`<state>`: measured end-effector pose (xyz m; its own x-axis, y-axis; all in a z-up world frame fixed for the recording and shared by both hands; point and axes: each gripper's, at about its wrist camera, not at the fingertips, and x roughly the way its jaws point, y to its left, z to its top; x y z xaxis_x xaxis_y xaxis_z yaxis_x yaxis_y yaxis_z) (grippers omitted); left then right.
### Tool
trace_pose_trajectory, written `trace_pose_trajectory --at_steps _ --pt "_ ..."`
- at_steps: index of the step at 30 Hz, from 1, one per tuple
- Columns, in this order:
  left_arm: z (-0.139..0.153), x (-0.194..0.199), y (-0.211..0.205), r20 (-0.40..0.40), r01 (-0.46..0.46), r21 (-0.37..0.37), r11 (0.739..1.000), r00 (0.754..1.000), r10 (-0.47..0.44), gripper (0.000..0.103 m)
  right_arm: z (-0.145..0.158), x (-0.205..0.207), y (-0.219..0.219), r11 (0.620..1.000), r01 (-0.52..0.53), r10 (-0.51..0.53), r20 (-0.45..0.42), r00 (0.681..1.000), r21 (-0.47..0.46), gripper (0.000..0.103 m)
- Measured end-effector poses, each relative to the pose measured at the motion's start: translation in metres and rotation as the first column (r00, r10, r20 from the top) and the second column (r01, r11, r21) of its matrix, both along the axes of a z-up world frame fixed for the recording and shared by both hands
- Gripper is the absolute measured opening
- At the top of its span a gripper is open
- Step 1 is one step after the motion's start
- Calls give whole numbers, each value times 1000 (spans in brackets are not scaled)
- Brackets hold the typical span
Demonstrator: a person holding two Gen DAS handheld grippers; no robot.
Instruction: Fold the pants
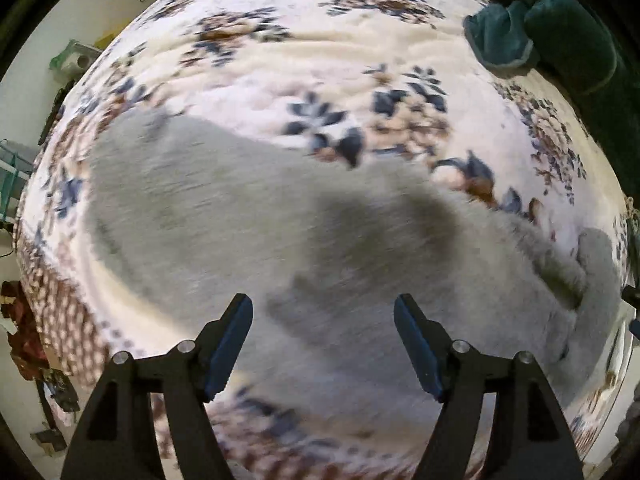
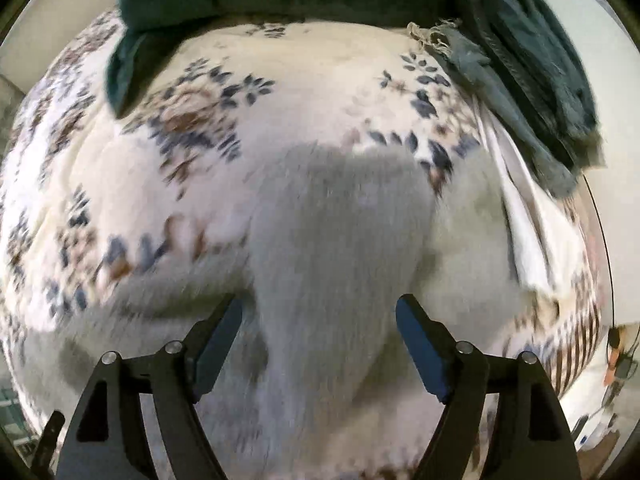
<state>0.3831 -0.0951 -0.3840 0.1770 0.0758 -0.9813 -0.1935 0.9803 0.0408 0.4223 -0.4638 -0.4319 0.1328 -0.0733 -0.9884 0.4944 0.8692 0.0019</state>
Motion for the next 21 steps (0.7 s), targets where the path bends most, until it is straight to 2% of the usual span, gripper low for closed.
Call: trace_pose_trajectory --at_steps 3,5,6,7,9,12,13,16,17,19,20,21 --pt "-31 11 -34 -13 32 27 999 999 -31 72 -51 38 -6 998 -31 36 -82 996 60 81" --pt "-44 15 -54 -39 70 30 997 997 -69 71 -82 50 -6 993 -50 65 -149 987 103 76" --pt "-48 16 -62 -46 89 36 995 995 -87 71 -93 53 -6 992 -62 81 -167 983 112 57" --pt "-49 16 -68 -50 110 46 993 993 -108 71 -98 53 -7 992 -71 88 -165 982 104 33" --pt "-47 13 -74 -51 134 54 990 990 -131 72 -90 44 -15 994 -58 70 -125 990 96 16" --pt "-46 4 -74 -69 146 59 988 988 -142 72 -54 1 -50 996 34 -32 -22 999 83 15" --pt "-47 0 -71 -80 141 52 989 987 -137 72 -40 -26 -69 994 77 -77 4 997 79 15" --pt "-50 -12 -64 -112 118 45 992 987 -113 72 -32 -88 -107 985 169 -168 -20 986 40 16" --pt "-51 -16 -62 -116 107 41 993 988 -101 72 -41 -114 -121 972 226 -223 -49 974 71 18" --pt "-53 -24 -59 -123 88 35 996 989 -83 72 -59 -146 -137 934 310 -298 -87 950 180 30" --pt "-55 -27 -59 -127 80 27 996 989 -76 72 -62 -156 -138 926 326 -314 -93 945 190 37" --pt "-55 -30 -58 -127 73 17 997 989 -70 72 -62 -162 -136 929 324 -312 -91 946 177 54"
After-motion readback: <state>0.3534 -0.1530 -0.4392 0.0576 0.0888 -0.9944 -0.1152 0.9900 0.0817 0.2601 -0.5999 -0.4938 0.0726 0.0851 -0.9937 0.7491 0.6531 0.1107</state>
